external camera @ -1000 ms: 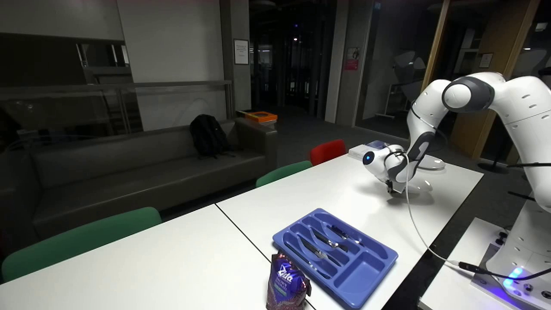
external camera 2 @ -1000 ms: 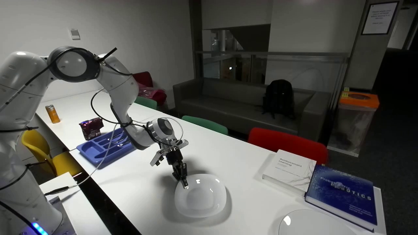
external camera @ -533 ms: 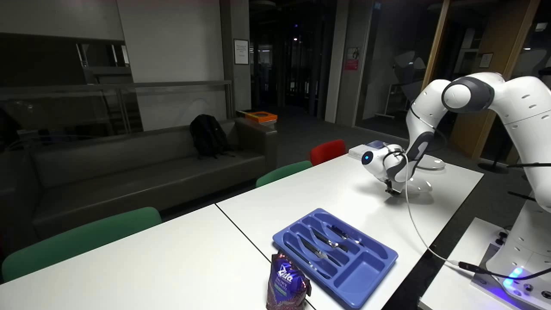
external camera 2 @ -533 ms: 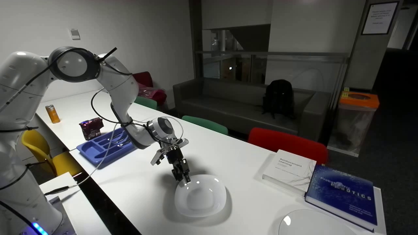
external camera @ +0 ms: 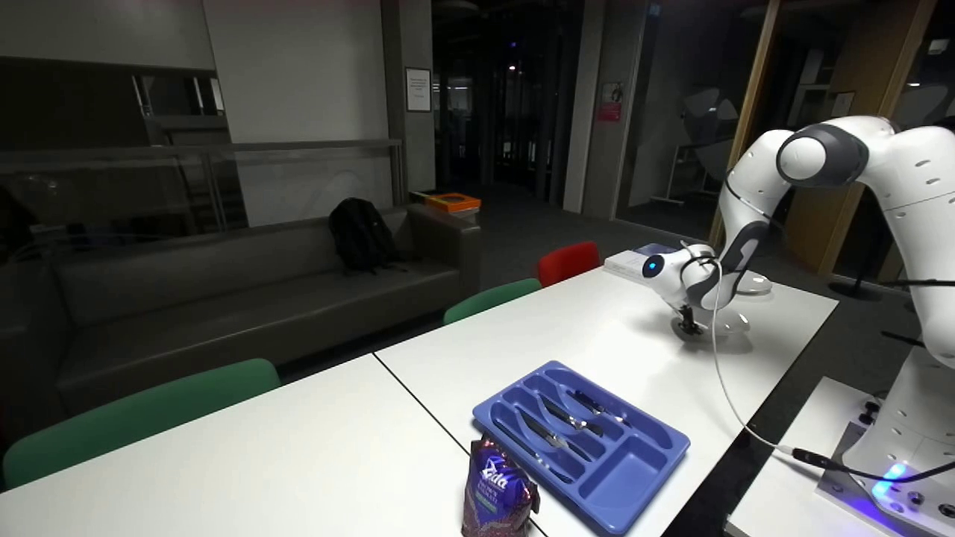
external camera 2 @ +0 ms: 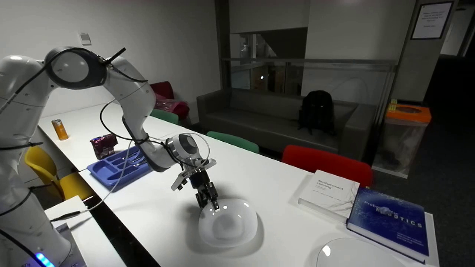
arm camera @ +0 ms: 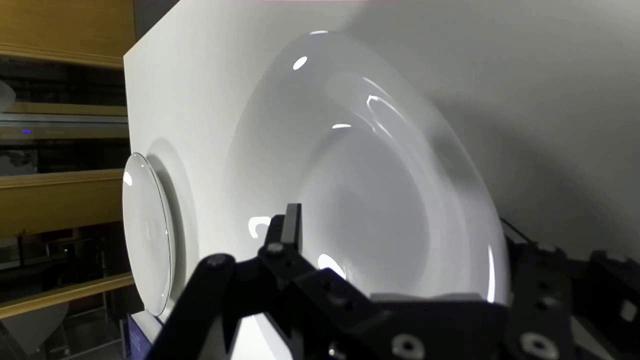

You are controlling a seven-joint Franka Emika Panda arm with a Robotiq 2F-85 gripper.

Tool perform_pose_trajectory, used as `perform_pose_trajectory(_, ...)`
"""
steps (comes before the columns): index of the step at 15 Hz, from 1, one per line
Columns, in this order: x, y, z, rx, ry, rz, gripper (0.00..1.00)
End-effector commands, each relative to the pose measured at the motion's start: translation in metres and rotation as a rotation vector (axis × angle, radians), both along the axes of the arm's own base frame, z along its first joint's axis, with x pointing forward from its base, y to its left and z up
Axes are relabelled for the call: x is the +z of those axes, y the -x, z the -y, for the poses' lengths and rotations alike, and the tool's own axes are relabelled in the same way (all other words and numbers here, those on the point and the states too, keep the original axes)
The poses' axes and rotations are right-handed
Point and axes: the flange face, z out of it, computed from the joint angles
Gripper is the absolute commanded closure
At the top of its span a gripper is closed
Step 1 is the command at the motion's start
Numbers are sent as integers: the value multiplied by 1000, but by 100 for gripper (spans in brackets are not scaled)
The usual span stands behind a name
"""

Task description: Pick up the white plate from the table and move it slightly to the right.

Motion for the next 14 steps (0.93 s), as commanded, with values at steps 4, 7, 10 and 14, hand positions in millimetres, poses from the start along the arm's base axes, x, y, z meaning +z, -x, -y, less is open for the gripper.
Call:
perform_pose_trajectory(4,56,84,31,56,-78,79,0)
perform_pose_trajectory(7,70,104,37,102,-104,100,0)
perform_pose_trajectory(10,84,118,38,151,-130,139,0)
perform_pose_trajectory(14,97,136,36,225,-169,182,0)
